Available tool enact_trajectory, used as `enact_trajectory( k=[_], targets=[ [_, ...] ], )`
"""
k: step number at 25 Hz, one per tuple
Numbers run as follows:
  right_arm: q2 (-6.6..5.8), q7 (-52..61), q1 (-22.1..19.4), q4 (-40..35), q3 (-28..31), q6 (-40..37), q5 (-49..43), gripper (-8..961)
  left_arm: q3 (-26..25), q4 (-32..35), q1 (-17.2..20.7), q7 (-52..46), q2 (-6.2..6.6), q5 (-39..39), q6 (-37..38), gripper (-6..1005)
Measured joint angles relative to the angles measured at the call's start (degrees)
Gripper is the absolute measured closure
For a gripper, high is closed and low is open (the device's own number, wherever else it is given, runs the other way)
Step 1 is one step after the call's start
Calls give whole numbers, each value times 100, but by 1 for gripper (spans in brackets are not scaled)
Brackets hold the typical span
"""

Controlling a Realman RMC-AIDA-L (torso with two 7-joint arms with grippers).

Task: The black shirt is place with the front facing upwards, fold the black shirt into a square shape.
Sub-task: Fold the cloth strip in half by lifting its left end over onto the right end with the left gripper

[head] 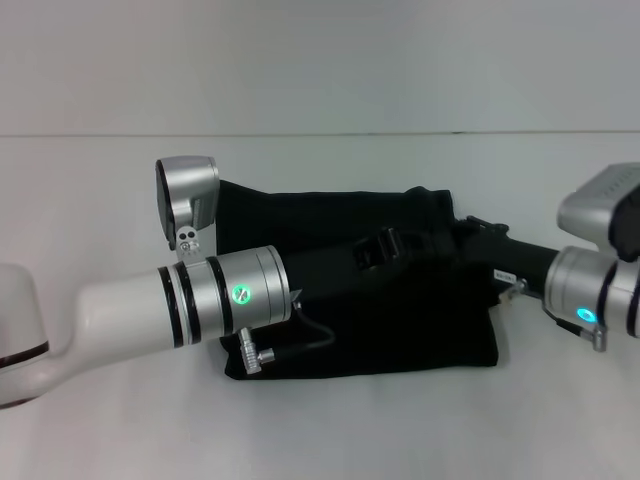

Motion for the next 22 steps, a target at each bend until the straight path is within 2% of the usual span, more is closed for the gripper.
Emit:
enact_trajectory(
  k=[4,12,22],
  targets=[
    [13,-59,150,94,0,255,343,36,21,9,-1,2,10,-2,157,941],
    [-9,-278,144,100,-14,245,1321,37,267,64,-1,20,4,31,362,937],
    [-45,-317,-3,23,18,289,1505,37,497,-56,-25,103,-12,1,55,933]
  ],
)
